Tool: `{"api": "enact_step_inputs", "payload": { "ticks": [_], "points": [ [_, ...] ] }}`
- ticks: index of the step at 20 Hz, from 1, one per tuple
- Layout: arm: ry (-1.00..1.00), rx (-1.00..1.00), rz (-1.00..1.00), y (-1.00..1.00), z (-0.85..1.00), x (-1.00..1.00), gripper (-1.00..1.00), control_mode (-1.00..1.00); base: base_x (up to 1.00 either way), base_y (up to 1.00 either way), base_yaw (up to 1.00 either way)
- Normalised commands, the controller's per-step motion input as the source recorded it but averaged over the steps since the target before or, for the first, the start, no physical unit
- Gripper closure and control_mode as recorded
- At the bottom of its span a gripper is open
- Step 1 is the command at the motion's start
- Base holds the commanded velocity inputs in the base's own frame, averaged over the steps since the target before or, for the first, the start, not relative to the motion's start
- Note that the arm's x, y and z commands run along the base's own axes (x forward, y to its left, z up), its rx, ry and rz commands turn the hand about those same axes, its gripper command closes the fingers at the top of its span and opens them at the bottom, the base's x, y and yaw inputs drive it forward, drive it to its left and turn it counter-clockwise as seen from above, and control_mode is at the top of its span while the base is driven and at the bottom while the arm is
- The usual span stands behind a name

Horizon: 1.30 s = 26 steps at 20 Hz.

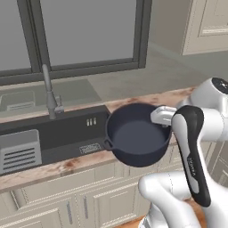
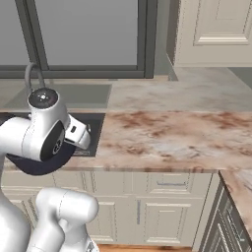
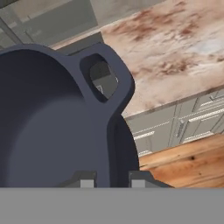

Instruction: Move the pot and pan from the stove into the sink.

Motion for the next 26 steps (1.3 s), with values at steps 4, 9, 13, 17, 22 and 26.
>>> {"api": "enact_step_inputs", "payload": {
  "ticks": [4,9,13,17,22,26],
  "points": [
    [0.00,0.00,-0.01,0.06,-0.20,0.78,1.00,-1.00,0.00,0.00,0.00],
    [0.00,0.01,0.00,0.10,-0.28,0.79,1.00,-1.00,0.00,0.00,0.00],
    [0.00,0.01,0.00,0.18,-0.28,0.77,1.00,-1.00,0.00,0.00,0.00],
    [0.00,0.00,-0.01,0.32,-0.23,0.56,1.00,-1.00,0.00,0.00,0.00],
    [0.00,0.00,-0.05,0.44,-0.23,0.61,1.00,-1.00,0.00,0.00,0.00],
    [0.00,0.00,-0.08,0.53,-0.23,0.69,1.00,-1.00,0.00,0.00,0.00]
  ]
}}
